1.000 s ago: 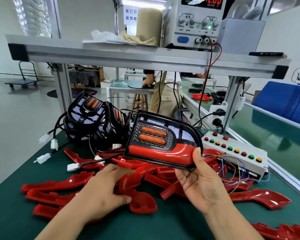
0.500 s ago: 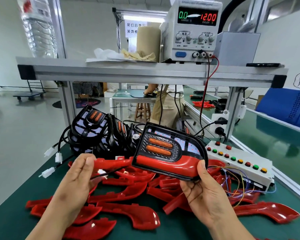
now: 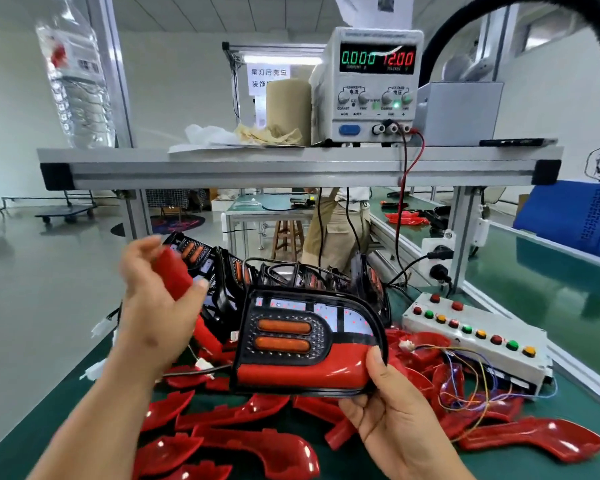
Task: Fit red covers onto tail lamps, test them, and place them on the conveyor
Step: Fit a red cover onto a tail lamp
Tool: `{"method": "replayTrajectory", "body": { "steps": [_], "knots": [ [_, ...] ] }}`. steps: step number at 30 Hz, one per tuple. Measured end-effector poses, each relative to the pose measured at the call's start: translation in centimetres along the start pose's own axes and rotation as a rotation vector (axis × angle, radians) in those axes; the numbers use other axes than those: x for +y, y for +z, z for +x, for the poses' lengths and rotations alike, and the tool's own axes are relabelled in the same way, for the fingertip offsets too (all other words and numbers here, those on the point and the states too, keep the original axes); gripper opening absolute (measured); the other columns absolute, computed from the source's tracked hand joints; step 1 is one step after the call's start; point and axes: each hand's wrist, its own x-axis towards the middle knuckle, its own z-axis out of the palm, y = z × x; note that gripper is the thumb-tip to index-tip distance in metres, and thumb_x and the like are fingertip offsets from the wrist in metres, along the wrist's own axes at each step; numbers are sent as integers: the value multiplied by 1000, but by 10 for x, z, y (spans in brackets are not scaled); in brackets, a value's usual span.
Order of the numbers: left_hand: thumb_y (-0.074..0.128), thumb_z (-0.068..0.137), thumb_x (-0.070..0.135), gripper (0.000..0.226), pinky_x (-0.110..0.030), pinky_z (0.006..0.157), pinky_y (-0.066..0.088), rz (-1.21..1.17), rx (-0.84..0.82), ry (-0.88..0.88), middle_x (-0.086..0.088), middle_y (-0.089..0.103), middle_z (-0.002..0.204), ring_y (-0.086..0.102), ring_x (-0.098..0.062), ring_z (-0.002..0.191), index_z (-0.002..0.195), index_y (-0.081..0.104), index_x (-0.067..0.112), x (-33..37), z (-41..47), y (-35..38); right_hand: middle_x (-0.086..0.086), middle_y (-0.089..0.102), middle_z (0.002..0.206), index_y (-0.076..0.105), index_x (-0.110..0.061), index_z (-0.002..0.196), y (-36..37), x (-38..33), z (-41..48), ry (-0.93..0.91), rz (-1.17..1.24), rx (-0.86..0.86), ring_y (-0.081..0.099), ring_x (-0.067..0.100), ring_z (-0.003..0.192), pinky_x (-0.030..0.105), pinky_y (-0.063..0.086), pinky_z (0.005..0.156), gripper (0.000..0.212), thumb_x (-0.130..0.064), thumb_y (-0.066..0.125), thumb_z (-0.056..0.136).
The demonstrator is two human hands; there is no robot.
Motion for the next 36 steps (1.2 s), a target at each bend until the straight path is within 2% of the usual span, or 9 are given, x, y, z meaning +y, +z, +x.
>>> {"method": "replayTrajectory", "body": {
  "steps": [5, 9, 12, 17, 20, 22, 27, 32, 36],
  "knots": [
    [61, 79, 48, 37, -18, 82, 47, 114, -493, 284, 37, 52, 110, 56, 6, 100, 113, 48, 55, 56, 30, 5, 24, 71, 87, 77, -2, 86, 1, 2, -1, -17, -76, -60, 71, 24, 69, 29, 59, 57, 29, -25, 61, 78],
    [62, 93, 29, 34, -4, 79, 37, 282, -1050, 371, 33, 53, 106, 53, 14, 97, 108, 47, 55, 83, 27, 46, 29, 70, 96, 74, 1, 92, 4, 3, -2, -5, -75, -93, 72, 29, 77, 33, 60, 61, 29, -21, 62, 78],
    [57, 97, 21, 32, -12, 95, 34, 388, -1200, 421, 20, 54, 122, 48, 5, 110, 126, 57, 35, 83, 17, 73, 29, 70, 97, 74, 0, 93, 2, 1, -4, 9, -57, -109, 73, 30, 78, 33, 59, 60, 27, -20, 62, 79],
    [55, 94, 44, 38, -26, 103, 34, 511, -920, 623, 8, 48, 128, 44, -9, 116, 130, 61, 32, 63, 0, 84, 28, 70, 99, 74, 0, 95, -2, 0, -3, 22, -5, -106, 73, 30, 80, 32, 59, 61, 26, -20, 63, 81],
    [41, 86, 65, 52, -38, 84, 49, 672, -696, 645, 9, 65, 102, 59, -19, 96, 104, 72, 28, 64, -5, 78, 26, 70, 102, 75, -3, 97, -6, 1, -1, 24, -14, -113, 72, 29, 85, 31, 59, 66, 26, -22, 63, 84],
    [38, 86, 62, 52, -40, 74, 50, 673, -651, 617, 9, 68, 95, 61, -21, 87, 96, 75, 28, 63, -14, 73, 24, 71, 100, 76, -6, 96, -7, 2, 0, 22, -26, -113, 73, 28, 85, 30, 59, 66, 26, -24, 61, 86],
    [41, 97, 48, 41, -44, 91, 41, 746, -560, 395, 12, 55, 123, 52, -21, 112, 138, 48, 50, 41, -36, 44, 21, 72, 93, 77, -6, 92, -11, 1, 3, 0, -40, -100, 72, 25, 78, 28, 58, 62, 26, -27, 63, 82],
    [70, 87, 13, 47, -49, 84, 49, 406, -483, 295, 19, 59, 100, 57, -14, 93, 127, 62, 37, 28, -41, 26, 23, 71, 92, 72, -1, 96, -9, 6, 4, 15, -95, -115, 72, 26, 76, 34, 60, 64, 31, -26, 66, 77],
    [65, 86, 23, 35, -48, 80, 53, 329, -516, 418, 18, 64, 99, 63, -10, 87, 121, 68, 32, 32, -37, 28, 23, 69, 95, 68, 0, 104, -9, 7, 3, 26, -145, -128, 69, 26, 80, 37, 59, 74, 41, -30, 69, 75]
  ]
}}
